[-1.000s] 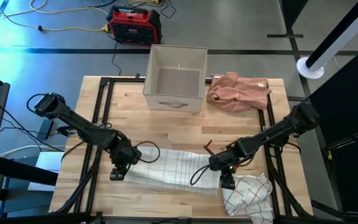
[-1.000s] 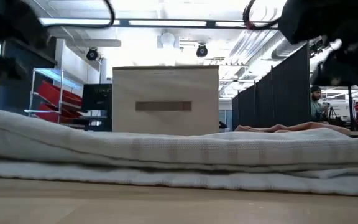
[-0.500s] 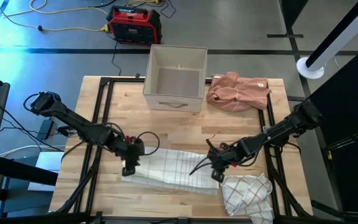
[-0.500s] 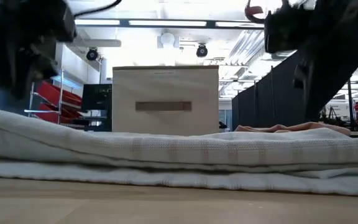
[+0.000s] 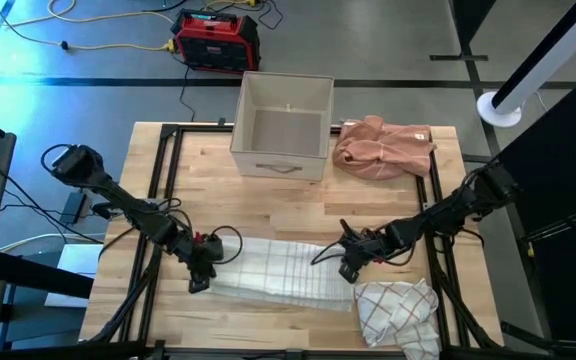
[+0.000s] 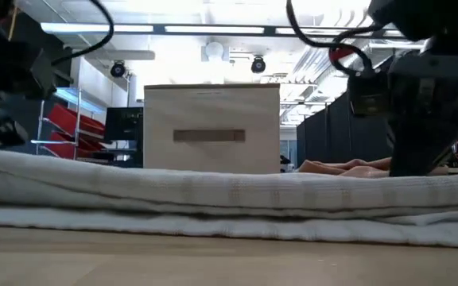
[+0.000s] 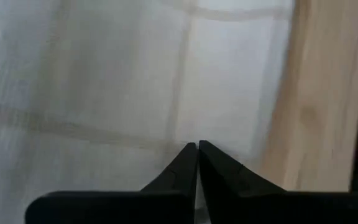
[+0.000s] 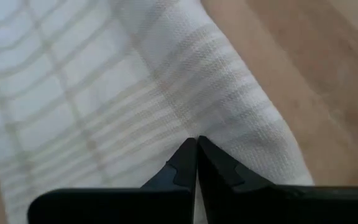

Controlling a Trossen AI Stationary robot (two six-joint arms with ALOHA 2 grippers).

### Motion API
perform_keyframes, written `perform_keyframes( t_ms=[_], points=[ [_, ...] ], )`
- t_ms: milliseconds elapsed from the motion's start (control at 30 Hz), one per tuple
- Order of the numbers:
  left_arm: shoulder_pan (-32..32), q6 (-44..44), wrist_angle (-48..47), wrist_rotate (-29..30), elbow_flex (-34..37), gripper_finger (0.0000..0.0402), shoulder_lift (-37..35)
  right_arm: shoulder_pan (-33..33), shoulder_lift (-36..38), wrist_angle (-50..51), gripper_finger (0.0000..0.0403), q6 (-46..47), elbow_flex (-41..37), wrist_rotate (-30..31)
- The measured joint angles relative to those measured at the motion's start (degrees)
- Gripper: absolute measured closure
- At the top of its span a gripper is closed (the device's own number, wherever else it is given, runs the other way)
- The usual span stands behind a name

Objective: Fold towel
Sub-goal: Fold the white striped towel

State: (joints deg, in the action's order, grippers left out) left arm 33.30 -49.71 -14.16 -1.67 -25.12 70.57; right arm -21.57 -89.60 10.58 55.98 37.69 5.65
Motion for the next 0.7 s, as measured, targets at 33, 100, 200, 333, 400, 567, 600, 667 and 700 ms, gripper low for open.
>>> perform_keyframes(
  t_ms=[33,100,200,333,400,567,600,667,700],
  points=[
    [-0.6,-1.1,0.1,1.3,1.0,0.0399,0.0,1.1,0.0,0.4,0.0403,-1.1,0.0,-0.1],
    [-2.2,-3.6,0.5,2.7,2.3,0.04,0.0,3.9,0.0,1.4,0.0403,-3.4,0.0,-0.1],
    [-4.9,-3.2,0.9,3.0,2.7,0.0401,-0.1,9.7,0.2,3.4,0.0403,-5.8,0.1,-0.2],
    [-8.8,-0.1,2.8,3.3,2.9,0.0401,0.0,18.3,0.2,4.7,0.0403,-9.1,0.3,-1.3],
    [-10.6,0.3,4.5,3.1,2.9,0.0401,-0.3,21.9,0.2,7.3,0.0403,-10.4,1.5,-3.2],
    [-13.0,0.8,4.7,-3.1,-1.0,0.0401,-1.9,24.0,0.5,24.0,0.0403,-12.4,11.2,-4.7],
    [-13.1,1.0,4.6,-4.4,-2.1,0.0401,-2.5,23.5,0.8,28.2,0.0403,-12.5,14.1,-4.1],
    [-12.8,1.6,3.7,-6.0,-4.5,0.0401,-3.7,21.9,1.0,37.1,0.0403,-11.5,19.9,-1.4],
    [-12.5,1.9,2.7,-6.0,-5.7,0.0401,-4.5,21.0,0.9,41.3,0.0403,-9.9,22.5,0.3]
  ],
)
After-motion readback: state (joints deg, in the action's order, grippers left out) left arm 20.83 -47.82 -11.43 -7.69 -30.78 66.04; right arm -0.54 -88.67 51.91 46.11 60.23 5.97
